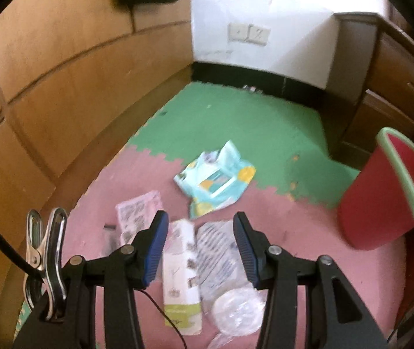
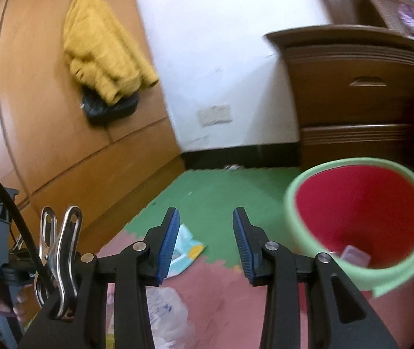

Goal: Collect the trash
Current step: 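Move both tools back down to the trash on the mat, then close the left tool on the clear plastic bag while the right tool grasps plastic too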

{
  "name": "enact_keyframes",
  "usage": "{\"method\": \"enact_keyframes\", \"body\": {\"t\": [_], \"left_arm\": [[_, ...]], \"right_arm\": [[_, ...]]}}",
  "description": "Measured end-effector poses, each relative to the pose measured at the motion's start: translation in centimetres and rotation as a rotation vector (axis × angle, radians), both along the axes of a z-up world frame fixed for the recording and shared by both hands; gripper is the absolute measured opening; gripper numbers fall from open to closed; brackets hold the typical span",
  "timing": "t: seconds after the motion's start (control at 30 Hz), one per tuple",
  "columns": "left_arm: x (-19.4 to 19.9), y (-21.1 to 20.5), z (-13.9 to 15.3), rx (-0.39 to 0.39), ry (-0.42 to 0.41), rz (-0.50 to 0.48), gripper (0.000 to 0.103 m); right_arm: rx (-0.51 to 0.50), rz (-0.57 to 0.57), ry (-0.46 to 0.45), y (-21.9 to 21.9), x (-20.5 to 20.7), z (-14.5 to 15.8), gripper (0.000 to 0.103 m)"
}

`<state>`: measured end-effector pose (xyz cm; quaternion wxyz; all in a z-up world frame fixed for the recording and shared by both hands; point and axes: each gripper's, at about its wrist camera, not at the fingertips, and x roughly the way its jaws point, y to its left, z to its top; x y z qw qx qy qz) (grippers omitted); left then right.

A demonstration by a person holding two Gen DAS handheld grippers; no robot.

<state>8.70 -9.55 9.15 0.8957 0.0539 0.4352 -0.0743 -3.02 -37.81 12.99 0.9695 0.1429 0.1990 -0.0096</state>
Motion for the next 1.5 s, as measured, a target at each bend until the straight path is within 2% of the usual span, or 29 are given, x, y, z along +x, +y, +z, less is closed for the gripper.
{"method": "enact_keyframes", "body": {"t": [0.1,0.27,0.57,0.7,0.83,1.0,1.3,1.37,1.5], "left_arm": [[0.4,1.3,-2.3,0.004,0.054,0.014,0.048],[1.3,1.6,-5.9,-0.003,0.135,-0.006,0.048],[0.4,-0.6,-11.1,-0.047,0.278,-0.133,0.048],[0.6,-0.4,-13.0,-0.042,0.311,-0.129,0.048],[0.9,0.3,-13.9,-0.022,0.324,-0.104,0.048],[1.6,1.9,-14.5,-0.064,0.350,-0.062,0.048],[1.6,2.1,-15.3,-0.091,0.390,-0.063,0.048],[1.5,1.8,-15.3,-0.086,0.386,-0.069,0.048],[1.3,1.4,-15.5,-0.078,0.389,-0.082,0.048]], "right_arm": [[-0.017,0.055,0.039,1.8,0.9,-1.1,0.039],[0.010,0.146,0.147,4.2,2.2,-3.7,0.039],[0.088,0.257,0.425,7.3,5.0,-9.6,0.039],[0.102,0.272,0.556,7.9,6.0,-13.2,0.039],[0.134,0.317,0.681,8.7,6.3,-16.6,0.039],[0.168,0.351,0.814,9.6,6.9,-20.8,0.039],[0.219,0.391,0.930,11.4,8.6,-25.1,0.039],[0.217,0.399,0.939,11.4,8.8,-25.6,0.036],[0.219,0.387,0.955,10.9,8.9,-26.2,0.012]]}}
